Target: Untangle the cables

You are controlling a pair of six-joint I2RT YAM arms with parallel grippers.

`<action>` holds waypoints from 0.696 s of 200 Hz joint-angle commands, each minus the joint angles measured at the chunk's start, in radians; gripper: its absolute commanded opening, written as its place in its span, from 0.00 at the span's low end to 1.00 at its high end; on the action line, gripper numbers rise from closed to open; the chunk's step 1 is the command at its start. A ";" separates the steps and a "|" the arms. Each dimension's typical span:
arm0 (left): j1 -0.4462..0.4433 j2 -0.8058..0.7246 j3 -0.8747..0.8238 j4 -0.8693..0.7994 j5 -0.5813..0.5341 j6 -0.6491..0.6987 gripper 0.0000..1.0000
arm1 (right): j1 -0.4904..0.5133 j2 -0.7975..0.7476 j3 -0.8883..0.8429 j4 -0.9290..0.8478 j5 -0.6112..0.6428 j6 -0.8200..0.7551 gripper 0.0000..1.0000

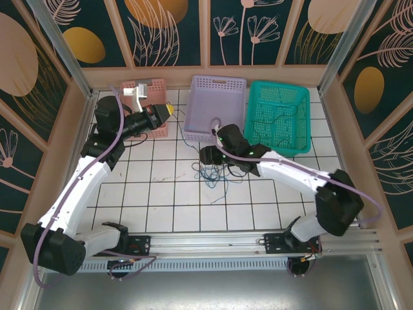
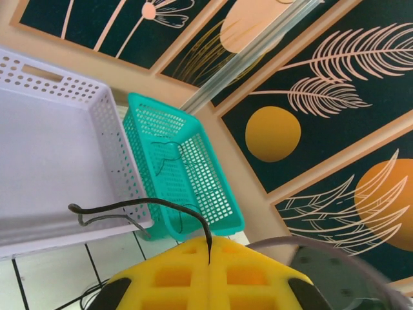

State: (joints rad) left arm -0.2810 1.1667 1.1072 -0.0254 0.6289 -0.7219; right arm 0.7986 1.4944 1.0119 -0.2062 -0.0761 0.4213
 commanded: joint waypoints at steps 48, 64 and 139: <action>-0.004 -0.007 0.025 0.053 0.031 -0.010 0.00 | 0.035 0.145 -0.027 0.083 -0.014 0.047 0.63; -0.004 -0.009 0.022 0.047 0.028 -0.008 0.00 | 0.039 0.166 -0.020 0.115 -0.015 0.053 0.62; -0.004 -0.008 0.056 -0.111 -0.128 0.065 0.00 | 0.039 0.200 0.010 0.113 -0.022 0.035 0.00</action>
State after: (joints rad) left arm -0.2810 1.1660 1.1130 -0.0315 0.6006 -0.7158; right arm 0.8333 1.7107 1.0153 -0.0978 -0.0814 0.4667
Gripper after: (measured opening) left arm 0.067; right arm 0.048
